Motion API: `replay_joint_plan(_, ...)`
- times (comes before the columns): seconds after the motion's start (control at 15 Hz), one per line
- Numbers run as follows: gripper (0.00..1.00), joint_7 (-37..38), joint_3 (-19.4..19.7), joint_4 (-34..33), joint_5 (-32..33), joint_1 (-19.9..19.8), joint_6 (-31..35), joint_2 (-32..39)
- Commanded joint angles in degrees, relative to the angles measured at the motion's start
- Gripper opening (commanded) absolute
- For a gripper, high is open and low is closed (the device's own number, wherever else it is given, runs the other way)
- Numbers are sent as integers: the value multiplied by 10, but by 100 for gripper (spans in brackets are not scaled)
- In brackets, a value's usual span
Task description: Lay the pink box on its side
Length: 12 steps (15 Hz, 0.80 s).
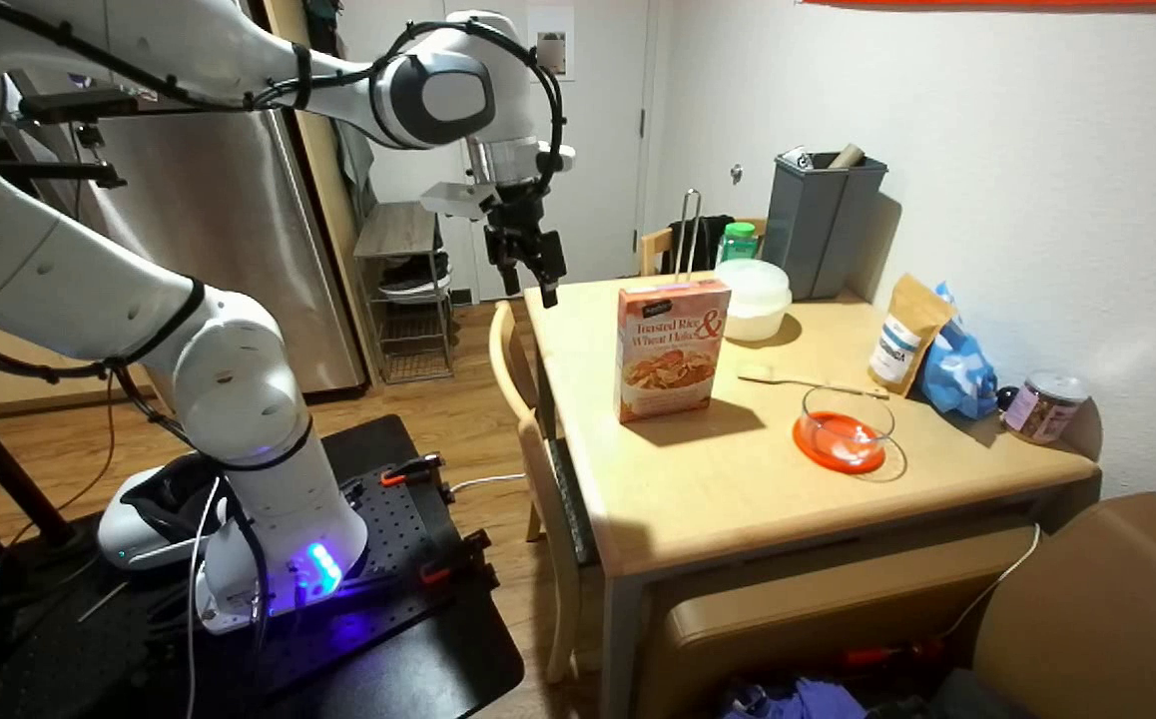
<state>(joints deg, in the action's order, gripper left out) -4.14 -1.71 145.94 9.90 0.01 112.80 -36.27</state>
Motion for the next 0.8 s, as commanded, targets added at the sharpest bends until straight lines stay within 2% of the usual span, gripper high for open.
replay_joint_plan(0.0, 100, 65, -31, -41, 2, 6, 62, 61)
replay_joint_plan(0.2, 100, 142, -82, -78, 10, 13, 119, 114)
replay_joint_plan(0.4, 100, 245, -145, -140, 45, 8, 140, 180)
replay_joint_plan(0.6, 100, 380, -189, -201, 116, 0, 101, 226)
replay_joint_plan(0.73, 100, 451, -195, -231, 150, 8, 74, 244)
